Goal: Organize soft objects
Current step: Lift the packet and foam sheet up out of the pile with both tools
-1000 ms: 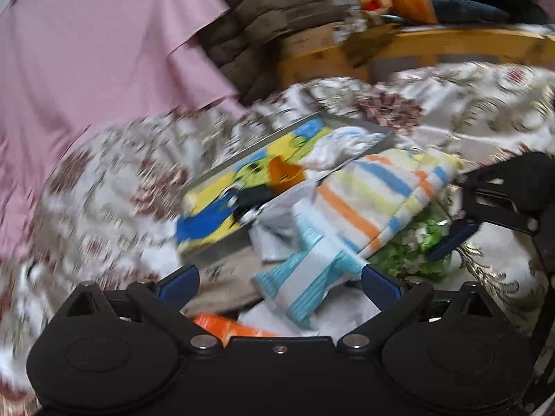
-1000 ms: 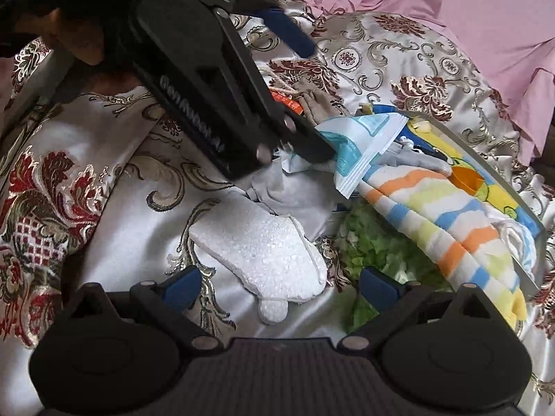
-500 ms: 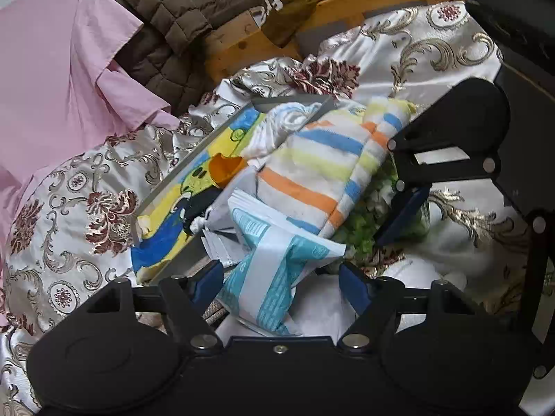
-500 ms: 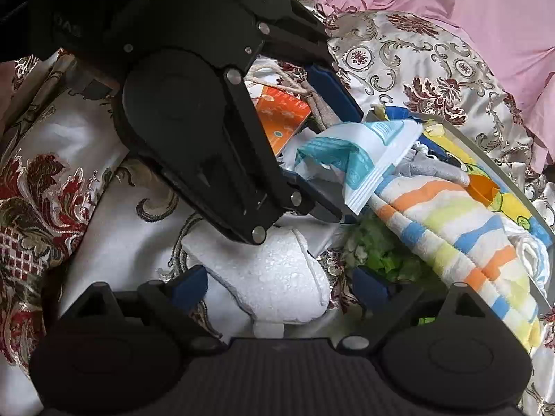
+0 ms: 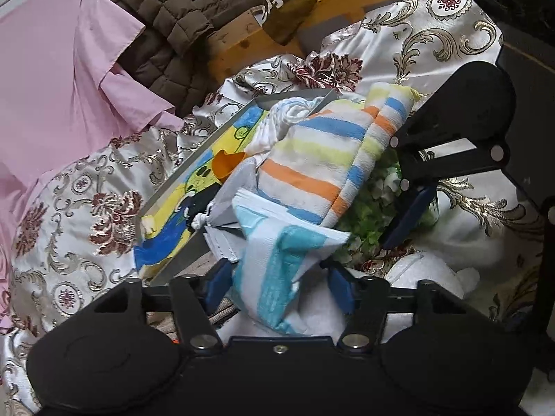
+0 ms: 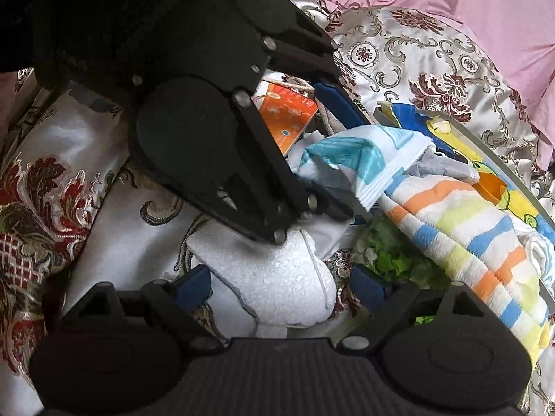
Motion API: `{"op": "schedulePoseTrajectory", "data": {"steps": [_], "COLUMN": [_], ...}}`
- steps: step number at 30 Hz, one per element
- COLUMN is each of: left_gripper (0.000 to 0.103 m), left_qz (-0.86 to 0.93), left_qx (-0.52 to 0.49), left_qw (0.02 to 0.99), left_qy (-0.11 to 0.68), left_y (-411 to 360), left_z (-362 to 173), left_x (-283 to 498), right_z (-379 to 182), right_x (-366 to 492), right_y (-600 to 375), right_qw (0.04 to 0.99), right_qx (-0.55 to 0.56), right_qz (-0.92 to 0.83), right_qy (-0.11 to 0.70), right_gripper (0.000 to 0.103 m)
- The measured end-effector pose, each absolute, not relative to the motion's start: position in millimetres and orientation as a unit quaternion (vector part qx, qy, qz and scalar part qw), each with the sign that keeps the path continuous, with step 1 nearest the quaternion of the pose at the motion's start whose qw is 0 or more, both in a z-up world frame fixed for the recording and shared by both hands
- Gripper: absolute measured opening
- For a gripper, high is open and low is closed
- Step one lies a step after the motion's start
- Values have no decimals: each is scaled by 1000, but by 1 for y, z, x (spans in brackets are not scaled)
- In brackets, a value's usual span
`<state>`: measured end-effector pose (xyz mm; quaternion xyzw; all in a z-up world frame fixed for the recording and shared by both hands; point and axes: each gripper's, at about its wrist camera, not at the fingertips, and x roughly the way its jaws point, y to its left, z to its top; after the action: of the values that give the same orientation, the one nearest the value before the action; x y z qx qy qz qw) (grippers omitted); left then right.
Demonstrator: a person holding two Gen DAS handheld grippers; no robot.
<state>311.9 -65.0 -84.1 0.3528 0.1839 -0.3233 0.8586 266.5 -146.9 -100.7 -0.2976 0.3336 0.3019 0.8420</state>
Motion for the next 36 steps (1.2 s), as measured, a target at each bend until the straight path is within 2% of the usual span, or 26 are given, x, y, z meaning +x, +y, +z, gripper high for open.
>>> {"op": "schedulePoseTrajectory", "data": {"steps": [2, 10, 14, 17, 19, 20, 26, 33, 36], "left_gripper": [68, 55, 54, 51, 50, 49, 46, 45, 44], "left_qz": [-329, -330, -326, -320, -318, -317, -311, -310, -311], "left_qx": [352, 330, 343, 339, 328, 323, 310, 261, 255], "left_qw": [857, 862, 860, 863, 866, 868, 874, 886, 887], "left_qy": [182, 196, 193, 195, 201, 204, 210, 226, 228], "left_y": [-68, -70, -72, -71, -70, -69, -65, -56, -55], "left_z": [-85, -82, -84, -83, -81, -80, -74, -67, -66], "left_x": [316, 324, 320, 321, 322, 323, 323, 331, 331], "right_z": [-101, -104, -105, -106, -106, -107, -107, -112, -112], "right_x": [267, 269, 271, 271, 270, 268, 265, 264, 264], "right_y": [-146, -139, -138, -138, -137, -136, -138, -138, -138], "right_qw": [842, 835, 833, 832, 830, 828, 829, 827, 824], "right_qx": [-298, -311, -316, -319, -323, -324, -323, -334, -331], "right_qz": [300, 297, 295, 294, 298, 302, 300, 299, 304], "right_qy": [335, 343, 346, 346, 343, 345, 345, 339, 344], "right_gripper": [92, 93, 94, 92, 88, 83, 82, 87, 82]}}
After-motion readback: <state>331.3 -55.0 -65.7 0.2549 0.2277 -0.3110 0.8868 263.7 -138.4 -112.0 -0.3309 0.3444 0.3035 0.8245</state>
